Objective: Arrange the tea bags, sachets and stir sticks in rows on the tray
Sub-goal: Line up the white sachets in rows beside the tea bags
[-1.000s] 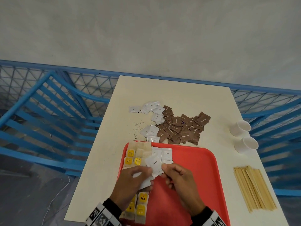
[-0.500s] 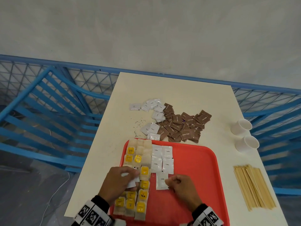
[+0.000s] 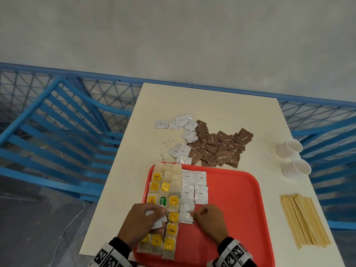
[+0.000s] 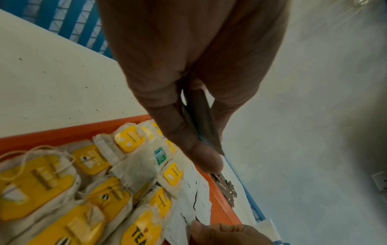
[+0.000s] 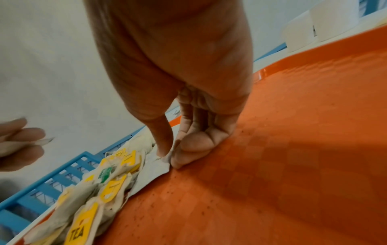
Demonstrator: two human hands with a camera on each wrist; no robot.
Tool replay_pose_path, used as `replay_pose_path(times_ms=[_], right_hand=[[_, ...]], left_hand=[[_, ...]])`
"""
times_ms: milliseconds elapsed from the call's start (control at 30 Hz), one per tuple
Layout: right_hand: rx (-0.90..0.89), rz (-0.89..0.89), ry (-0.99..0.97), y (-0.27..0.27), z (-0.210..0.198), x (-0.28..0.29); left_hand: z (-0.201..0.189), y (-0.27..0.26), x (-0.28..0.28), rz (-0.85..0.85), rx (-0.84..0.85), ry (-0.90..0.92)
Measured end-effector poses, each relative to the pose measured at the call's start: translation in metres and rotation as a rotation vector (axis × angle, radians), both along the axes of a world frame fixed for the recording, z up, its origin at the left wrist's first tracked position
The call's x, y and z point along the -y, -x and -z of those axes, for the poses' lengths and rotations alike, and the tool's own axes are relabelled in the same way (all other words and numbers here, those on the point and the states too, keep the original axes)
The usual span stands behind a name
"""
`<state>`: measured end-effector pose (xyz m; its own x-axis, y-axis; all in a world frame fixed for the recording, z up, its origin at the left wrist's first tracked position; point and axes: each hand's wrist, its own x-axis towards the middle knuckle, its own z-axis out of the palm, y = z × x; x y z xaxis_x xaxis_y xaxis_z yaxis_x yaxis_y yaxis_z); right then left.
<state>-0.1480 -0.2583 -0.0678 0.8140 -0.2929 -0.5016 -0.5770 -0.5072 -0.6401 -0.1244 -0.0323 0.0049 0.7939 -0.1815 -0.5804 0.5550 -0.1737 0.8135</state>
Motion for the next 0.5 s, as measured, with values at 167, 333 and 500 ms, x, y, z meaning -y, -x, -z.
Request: replay_pose_path(times_ms=[167,333,500], right_hand=[[0.030,-0.025,0.050,-0.004,-0.015,-0.002],[0.216,-0.044,-0.267,-0.006,-0.073,-0.003],[0.244,-0.210,-0.411,-0.004,-0.109,-0.004]], left_hand=[[-0.005,0.001,0.001,0.043,-0.035,0.091],[-0.021,0.000,0.010,0.183,0.020,0.271],[-0.032,0.001,0.027,0.293,0.055,0.303]])
